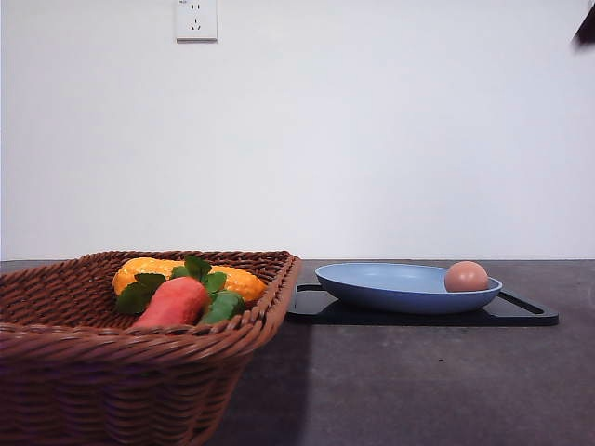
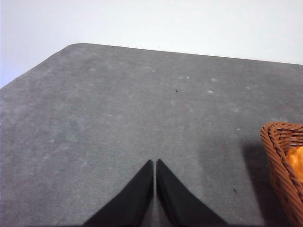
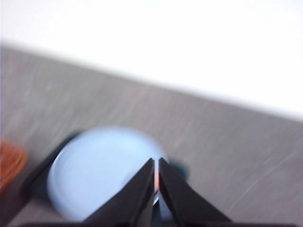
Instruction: Transfer egg from basket to plate and serve
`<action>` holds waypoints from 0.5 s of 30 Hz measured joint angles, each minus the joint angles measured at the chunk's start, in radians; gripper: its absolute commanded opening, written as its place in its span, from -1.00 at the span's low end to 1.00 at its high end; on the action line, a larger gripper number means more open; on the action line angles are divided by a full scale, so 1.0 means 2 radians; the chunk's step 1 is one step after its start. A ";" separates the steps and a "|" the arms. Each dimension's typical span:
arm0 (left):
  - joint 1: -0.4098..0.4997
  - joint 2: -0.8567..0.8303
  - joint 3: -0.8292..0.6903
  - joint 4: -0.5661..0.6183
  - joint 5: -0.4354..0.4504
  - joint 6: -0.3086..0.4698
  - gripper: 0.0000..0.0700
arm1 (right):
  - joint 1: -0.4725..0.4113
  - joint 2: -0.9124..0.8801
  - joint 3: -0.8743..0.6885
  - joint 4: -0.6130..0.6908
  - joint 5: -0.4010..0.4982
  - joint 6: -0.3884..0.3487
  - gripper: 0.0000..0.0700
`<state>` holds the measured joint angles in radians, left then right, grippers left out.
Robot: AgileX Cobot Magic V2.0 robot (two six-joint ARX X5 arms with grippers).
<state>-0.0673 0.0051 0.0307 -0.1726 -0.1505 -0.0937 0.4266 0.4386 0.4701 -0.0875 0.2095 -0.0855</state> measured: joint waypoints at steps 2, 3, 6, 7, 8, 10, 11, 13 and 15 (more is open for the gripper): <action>0.000 0.000 0.000 0.000 0.000 0.000 -1.00 | -0.020 -0.035 -0.027 0.026 -0.001 -0.009 -1.00; 0.000 0.000 0.000 0.000 0.000 0.000 -1.00 | -0.031 -0.050 -0.043 0.036 -0.002 -0.011 -1.00; 0.000 0.000 0.000 0.000 0.000 0.000 -1.00 | -0.067 -0.098 -0.099 0.060 -0.010 -0.012 -1.00; 0.000 0.000 0.000 0.000 0.000 0.000 -1.00 | -0.078 -0.114 -0.117 0.066 -0.020 -0.011 -1.00; 0.000 0.000 0.000 0.000 0.000 0.000 -1.00 | -0.089 -0.128 -0.132 0.070 -0.031 -0.011 -1.00; 0.000 0.000 0.000 0.000 0.000 0.000 -1.00 | -0.108 -0.155 -0.160 0.072 -0.060 -0.009 -1.00; 0.000 0.000 0.000 0.000 0.000 0.000 -1.00 | -0.114 -0.164 -0.172 0.073 -0.073 -0.008 -1.00; 0.000 0.000 0.000 0.000 0.000 0.000 -1.00 | -0.127 -0.181 -0.197 0.073 -0.103 -0.006 -1.00; 0.000 0.000 0.000 0.000 0.000 0.000 -1.00 | -0.133 -0.193 -0.215 0.072 -0.124 -0.004 -1.00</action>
<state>-0.0673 0.0051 0.0307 -0.1726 -0.1505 -0.0940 0.1597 0.0533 0.0401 0.0562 -0.0380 -0.0939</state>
